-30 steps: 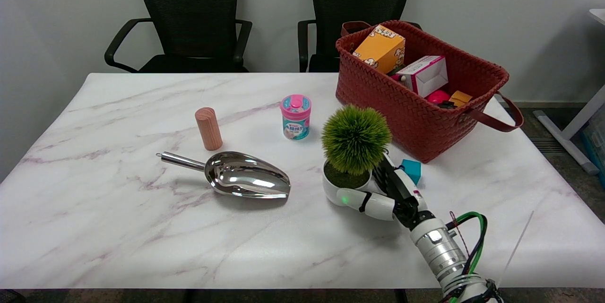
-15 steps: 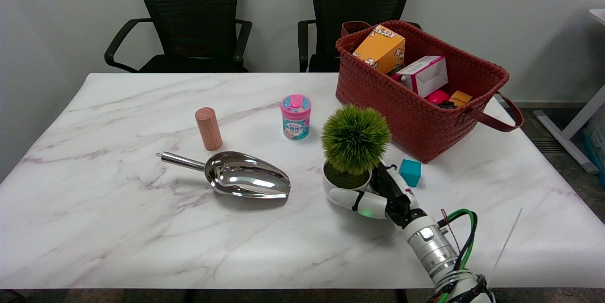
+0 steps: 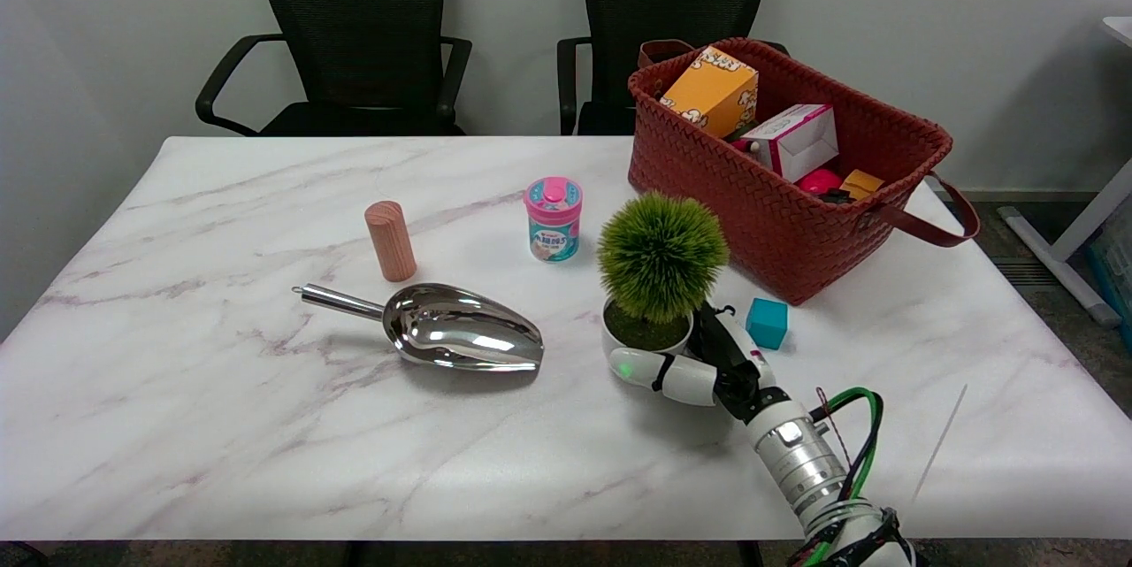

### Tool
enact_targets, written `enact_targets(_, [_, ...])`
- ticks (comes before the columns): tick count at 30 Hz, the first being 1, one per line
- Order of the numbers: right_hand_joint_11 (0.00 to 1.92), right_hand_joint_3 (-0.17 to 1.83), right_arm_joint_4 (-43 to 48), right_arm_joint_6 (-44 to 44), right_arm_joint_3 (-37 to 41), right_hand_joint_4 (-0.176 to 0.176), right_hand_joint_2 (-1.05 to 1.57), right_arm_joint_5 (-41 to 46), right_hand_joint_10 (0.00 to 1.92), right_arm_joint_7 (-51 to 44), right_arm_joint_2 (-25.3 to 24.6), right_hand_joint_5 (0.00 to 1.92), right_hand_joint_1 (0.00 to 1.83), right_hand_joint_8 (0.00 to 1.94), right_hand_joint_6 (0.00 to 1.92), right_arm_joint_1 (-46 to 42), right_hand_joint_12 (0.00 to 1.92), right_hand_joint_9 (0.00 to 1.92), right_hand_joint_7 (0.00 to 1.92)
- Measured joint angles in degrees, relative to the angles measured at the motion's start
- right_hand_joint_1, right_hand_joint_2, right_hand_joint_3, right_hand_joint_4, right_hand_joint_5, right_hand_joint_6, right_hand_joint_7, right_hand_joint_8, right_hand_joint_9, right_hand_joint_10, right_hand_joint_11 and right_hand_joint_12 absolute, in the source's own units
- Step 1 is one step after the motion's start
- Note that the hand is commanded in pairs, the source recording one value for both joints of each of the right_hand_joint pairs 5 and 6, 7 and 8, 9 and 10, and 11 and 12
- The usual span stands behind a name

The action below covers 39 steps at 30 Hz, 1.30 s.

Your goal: Pick up the potted plant.

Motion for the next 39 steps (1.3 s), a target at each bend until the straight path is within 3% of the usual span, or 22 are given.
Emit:
enact_targets(2, [0.27,-0.06,-0.1,-0.1,0.0,0.000,0.81,0.0,0.17,0.0,-0.1,0.00,1.07,0.06,0.00,0.1,0.27,0.17,0.06])
enact_targets(4, [0.39,-0.07,-0.2,-0.1,0.0,0.000,0.82,0.0,0.36,0.0,-0.2,0.03,1.07,0.29,0.03,0.2,0.39,0.36,0.29])
enact_targets(7, [0.49,-0.07,-0.3,-0.2,0.0,0.000,0.84,0.0,0.53,0.1,-0.3,0.38,1.08,0.57,0.38,0.3,0.49,0.53,0.57])
enact_targets(11, [0.52,-0.07,-0.4,-0.2,0.0,0.000,0.87,0.0,0.60,0.1,-0.4,0.60,1.08,0.73,0.60,0.4,0.52,0.60,0.73])
enact_targets(39, [0.64,0.04,0.4,2.6,0.2,0.000,0.98,-1.3,0.74,0.1,-0.5,0.64,1.09,0.86,0.64,1.3,0.64,0.74,0.86])
